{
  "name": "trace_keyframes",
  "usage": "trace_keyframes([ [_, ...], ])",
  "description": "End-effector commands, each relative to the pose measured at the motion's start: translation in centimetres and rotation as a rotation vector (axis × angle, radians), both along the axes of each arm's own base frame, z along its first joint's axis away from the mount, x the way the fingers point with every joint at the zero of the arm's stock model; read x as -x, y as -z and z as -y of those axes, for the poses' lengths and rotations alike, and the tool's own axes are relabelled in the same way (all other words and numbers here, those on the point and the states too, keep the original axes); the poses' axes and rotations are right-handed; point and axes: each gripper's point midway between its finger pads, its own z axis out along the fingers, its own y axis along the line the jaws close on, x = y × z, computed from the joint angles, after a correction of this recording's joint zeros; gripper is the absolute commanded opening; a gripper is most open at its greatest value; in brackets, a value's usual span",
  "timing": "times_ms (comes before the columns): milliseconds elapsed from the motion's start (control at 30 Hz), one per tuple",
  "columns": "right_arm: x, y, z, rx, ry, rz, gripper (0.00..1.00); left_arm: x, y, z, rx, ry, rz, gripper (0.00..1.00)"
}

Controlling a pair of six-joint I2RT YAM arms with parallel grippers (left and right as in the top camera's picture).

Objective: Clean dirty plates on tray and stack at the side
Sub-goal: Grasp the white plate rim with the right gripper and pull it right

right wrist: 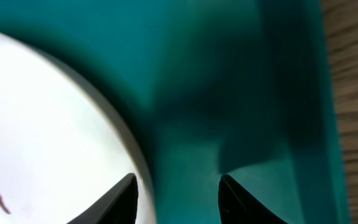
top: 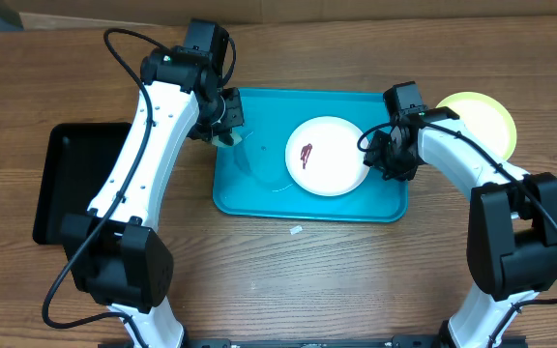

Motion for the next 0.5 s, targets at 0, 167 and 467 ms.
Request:
trace_keyframes([
  [0,0.1,0.0,-1.5,-0.037,-0.043,0.005,0.43,0.1,0.4,0.5,0.008,0.029,-0.010,0.04],
  [167,0.5,0.7,-2.5,-0.033,-0.067,-0.011,0.43,0.1,0.4,0.5,0.008,0.030,-0.010,0.04],
  [467,1.2,2.6,-2.4,-0.010,-0.025,-0.067,0.18,0.1,0.4,0.5,0.009,0.030,-0.010,0.04],
])
